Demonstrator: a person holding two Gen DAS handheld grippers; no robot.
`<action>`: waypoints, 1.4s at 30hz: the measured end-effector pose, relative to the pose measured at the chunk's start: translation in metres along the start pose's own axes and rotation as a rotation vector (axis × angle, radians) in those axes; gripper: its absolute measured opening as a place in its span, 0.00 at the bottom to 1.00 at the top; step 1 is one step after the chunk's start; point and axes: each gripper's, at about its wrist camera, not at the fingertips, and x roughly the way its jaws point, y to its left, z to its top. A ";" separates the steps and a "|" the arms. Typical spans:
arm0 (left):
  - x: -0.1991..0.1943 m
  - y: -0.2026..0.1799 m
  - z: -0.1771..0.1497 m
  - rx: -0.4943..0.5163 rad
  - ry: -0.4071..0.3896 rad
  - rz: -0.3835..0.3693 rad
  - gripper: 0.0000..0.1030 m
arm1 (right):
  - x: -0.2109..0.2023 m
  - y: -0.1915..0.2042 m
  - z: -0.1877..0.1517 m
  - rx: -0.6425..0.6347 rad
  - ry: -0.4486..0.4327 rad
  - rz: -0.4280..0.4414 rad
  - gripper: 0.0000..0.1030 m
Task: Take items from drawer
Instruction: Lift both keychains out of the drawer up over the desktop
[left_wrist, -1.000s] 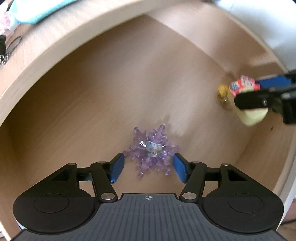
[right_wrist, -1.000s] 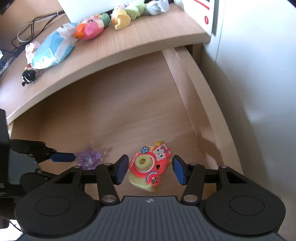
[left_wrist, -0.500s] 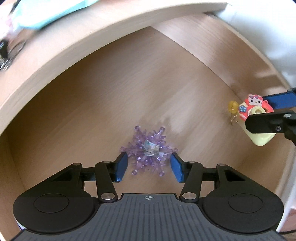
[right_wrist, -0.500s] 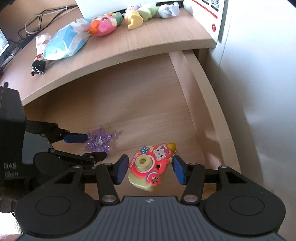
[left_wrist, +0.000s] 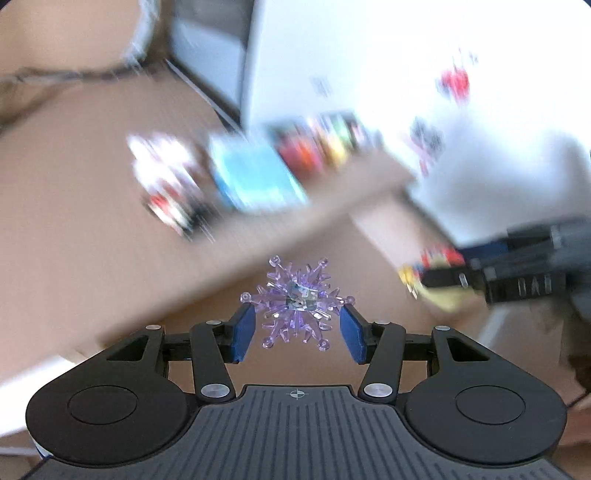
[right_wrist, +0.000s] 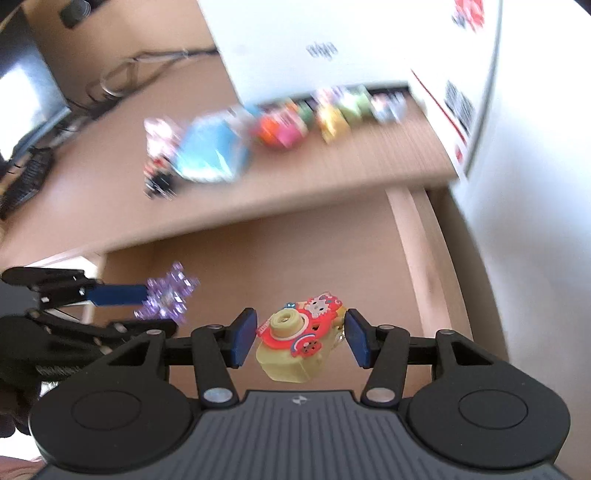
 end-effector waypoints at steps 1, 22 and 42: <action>-0.012 0.004 0.007 -0.016 -0.041 0.022 0.54 | -0.004 0.005 0.006 -0.020 -0.021 0.000 0.51; 0.081 0.106 0.040 -0.257 -0.235 0.229 0.55 | -0.009 0.019 0.036 -0.127 -0.085 -0.062 0.51; 0.082 0.104 0.029 -0.162 -0.119 0.259 0.55 | 0.018 0.002 0.055 -0.106 -0.072 -0.090 0.51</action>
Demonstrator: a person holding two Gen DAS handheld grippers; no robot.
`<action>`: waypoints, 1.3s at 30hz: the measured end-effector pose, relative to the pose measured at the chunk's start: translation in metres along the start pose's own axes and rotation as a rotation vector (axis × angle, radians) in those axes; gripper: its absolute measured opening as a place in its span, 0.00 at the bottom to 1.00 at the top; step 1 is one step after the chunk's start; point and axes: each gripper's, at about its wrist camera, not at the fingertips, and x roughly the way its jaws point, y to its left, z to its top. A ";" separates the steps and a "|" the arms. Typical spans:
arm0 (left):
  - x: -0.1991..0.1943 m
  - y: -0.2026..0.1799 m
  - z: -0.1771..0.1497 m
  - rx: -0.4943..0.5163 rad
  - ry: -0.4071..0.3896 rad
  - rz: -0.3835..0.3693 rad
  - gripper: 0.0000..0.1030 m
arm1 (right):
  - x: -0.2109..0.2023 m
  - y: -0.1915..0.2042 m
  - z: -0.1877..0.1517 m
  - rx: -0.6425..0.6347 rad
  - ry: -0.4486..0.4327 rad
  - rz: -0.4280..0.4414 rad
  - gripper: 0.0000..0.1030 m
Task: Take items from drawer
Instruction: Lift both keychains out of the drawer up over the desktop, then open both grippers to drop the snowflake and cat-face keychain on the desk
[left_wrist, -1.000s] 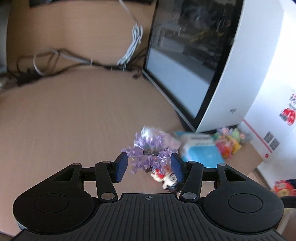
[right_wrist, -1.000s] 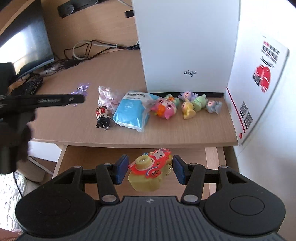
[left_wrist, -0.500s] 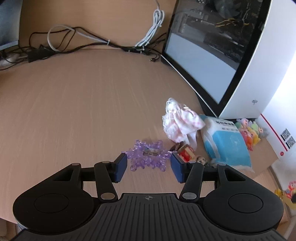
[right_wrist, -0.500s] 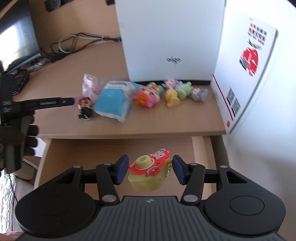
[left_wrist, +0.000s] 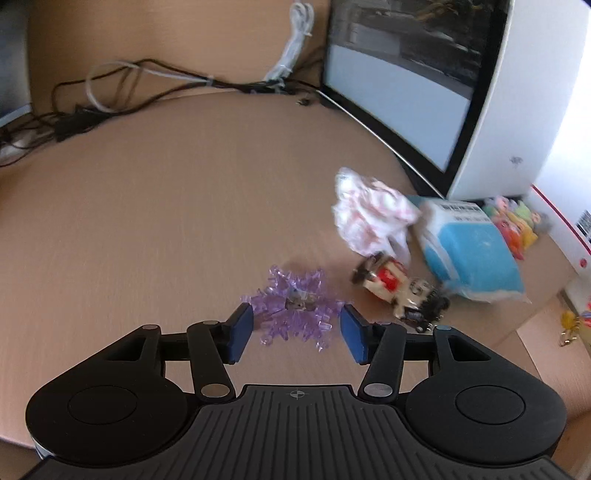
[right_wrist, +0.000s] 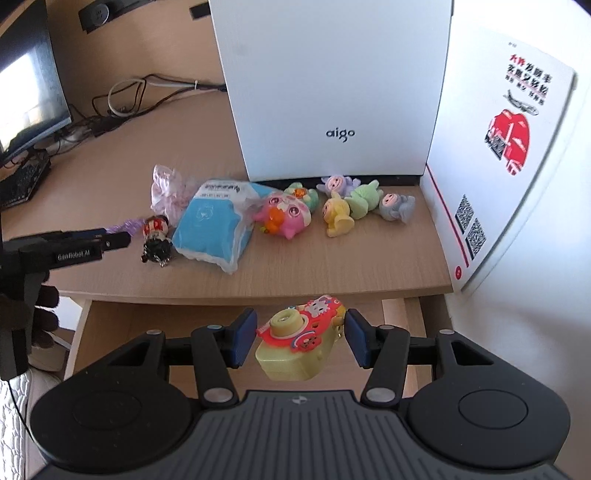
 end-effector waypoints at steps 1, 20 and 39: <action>0.001 -0.003 0.000 0.015 0.007 -0.027 0.57 | 0.003 0.000 -0.001 0.001 0.009 -0.001 0.51; -0.074 -0.028 -0.026 -0.171 -0.088 -0.246 0.58 | -0.009 -0.016 0.031 0.057 -0.115 -0.003 0.51; -0.080 -0.084 -0.114 -0.003 0.171 -0.375 0.58 | 0.015 -0.003 -0.002 -0.022 -0.106 -0.064 0.64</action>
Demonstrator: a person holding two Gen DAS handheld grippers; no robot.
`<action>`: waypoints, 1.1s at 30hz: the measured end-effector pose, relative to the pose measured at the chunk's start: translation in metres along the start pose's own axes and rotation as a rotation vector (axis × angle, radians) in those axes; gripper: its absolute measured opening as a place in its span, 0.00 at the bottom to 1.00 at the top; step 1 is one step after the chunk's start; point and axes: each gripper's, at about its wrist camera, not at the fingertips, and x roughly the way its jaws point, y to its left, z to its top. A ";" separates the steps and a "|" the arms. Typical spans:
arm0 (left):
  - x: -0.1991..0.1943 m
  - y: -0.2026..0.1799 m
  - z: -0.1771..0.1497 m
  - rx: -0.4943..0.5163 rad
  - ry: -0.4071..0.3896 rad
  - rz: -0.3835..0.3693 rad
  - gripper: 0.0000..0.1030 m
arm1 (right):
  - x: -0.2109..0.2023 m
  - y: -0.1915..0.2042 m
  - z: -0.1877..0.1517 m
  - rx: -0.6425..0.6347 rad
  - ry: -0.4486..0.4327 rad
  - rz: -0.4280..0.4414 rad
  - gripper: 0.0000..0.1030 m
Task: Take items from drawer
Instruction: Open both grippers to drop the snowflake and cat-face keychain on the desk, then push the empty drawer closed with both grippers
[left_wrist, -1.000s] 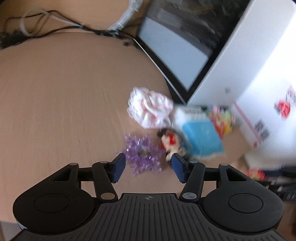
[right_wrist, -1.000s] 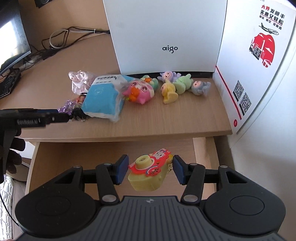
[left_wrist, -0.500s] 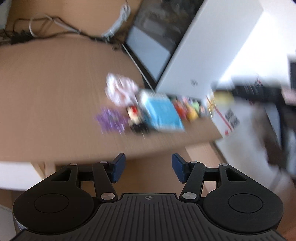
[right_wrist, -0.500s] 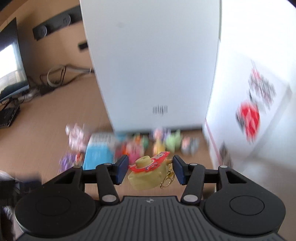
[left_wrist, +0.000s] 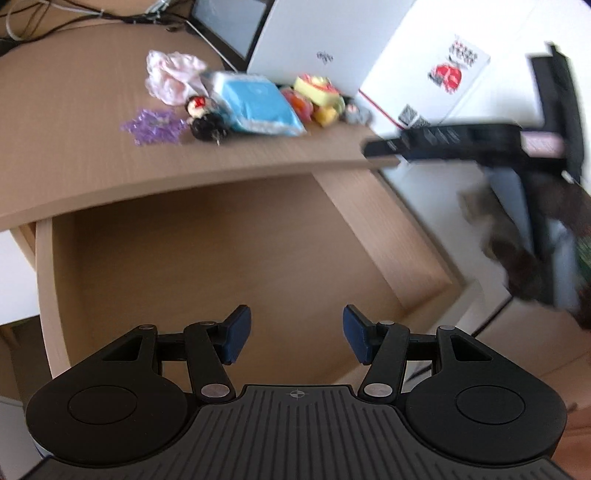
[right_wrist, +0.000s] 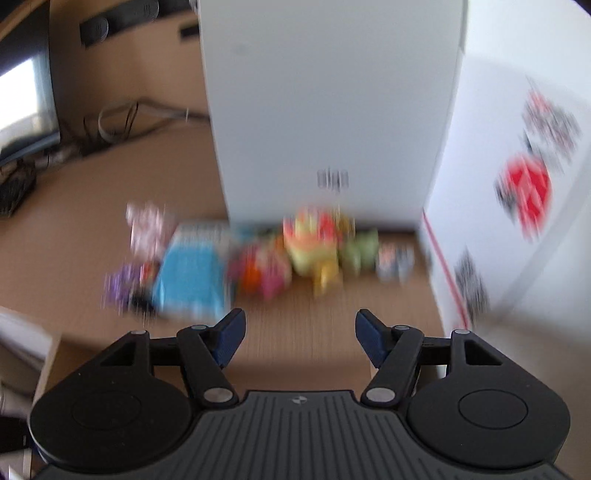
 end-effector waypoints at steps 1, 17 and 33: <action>0.002 -0.001 -0.002 0.003 0.011 0.014 0.58 | -0.006 -0.001 -0.012 0.011 0.019 -0.011 0.64; -0.028 -0.058 -0.055 -0.081 -0.011 0.185 0.58 | -0.080 0.015 -0.126 0.034 0.181 -0.008 0.69; -0.017 -0.068 -0.123 -0.311 -0.027 0.383 0.58 | -0.059 0.015 -0.193 0.070 0.231 0.046 0.71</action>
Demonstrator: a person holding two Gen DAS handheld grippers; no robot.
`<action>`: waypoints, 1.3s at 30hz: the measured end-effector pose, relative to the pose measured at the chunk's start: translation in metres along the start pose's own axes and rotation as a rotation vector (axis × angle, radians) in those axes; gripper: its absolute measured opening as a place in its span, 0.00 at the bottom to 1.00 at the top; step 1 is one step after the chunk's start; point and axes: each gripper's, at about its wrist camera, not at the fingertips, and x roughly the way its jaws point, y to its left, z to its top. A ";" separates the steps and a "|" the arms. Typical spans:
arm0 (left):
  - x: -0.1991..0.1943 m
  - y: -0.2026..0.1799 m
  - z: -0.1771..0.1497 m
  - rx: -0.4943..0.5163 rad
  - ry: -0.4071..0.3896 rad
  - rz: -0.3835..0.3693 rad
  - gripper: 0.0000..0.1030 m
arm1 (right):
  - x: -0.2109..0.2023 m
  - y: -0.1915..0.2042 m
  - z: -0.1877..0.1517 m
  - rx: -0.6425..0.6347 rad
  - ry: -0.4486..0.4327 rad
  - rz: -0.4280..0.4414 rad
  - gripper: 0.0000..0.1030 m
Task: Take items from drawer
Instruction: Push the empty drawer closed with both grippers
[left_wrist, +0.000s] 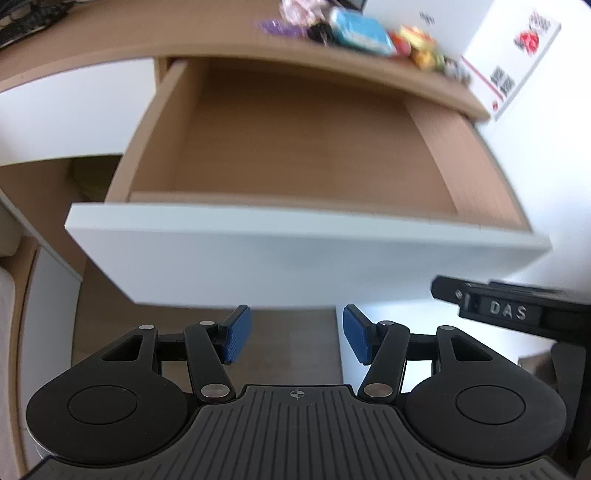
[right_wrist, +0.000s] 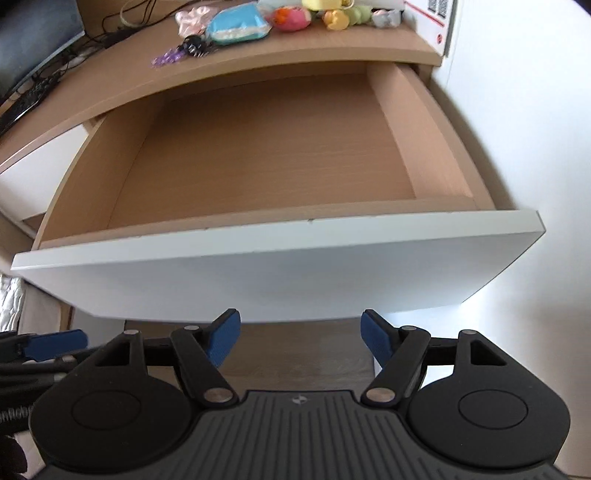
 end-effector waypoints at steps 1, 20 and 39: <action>-0.001 0.000 0.001 -0.001 -0.023 -0.002 0.58 | -0.001 -0.001 0.000 0.008 -0.013 -0.004 0.71; 0.029 0.016 0.032 -0.042 -0.061 -0.023 0.58 | -0.003 -0.011 0.015 0.021 -0.077 -0.055 0.70; 0.068 0.019 0.100 -0.047 -0.076 0.004 0.58 | 0.032 -0.002 0.079 -0.007 -0.138 -0.105 0.71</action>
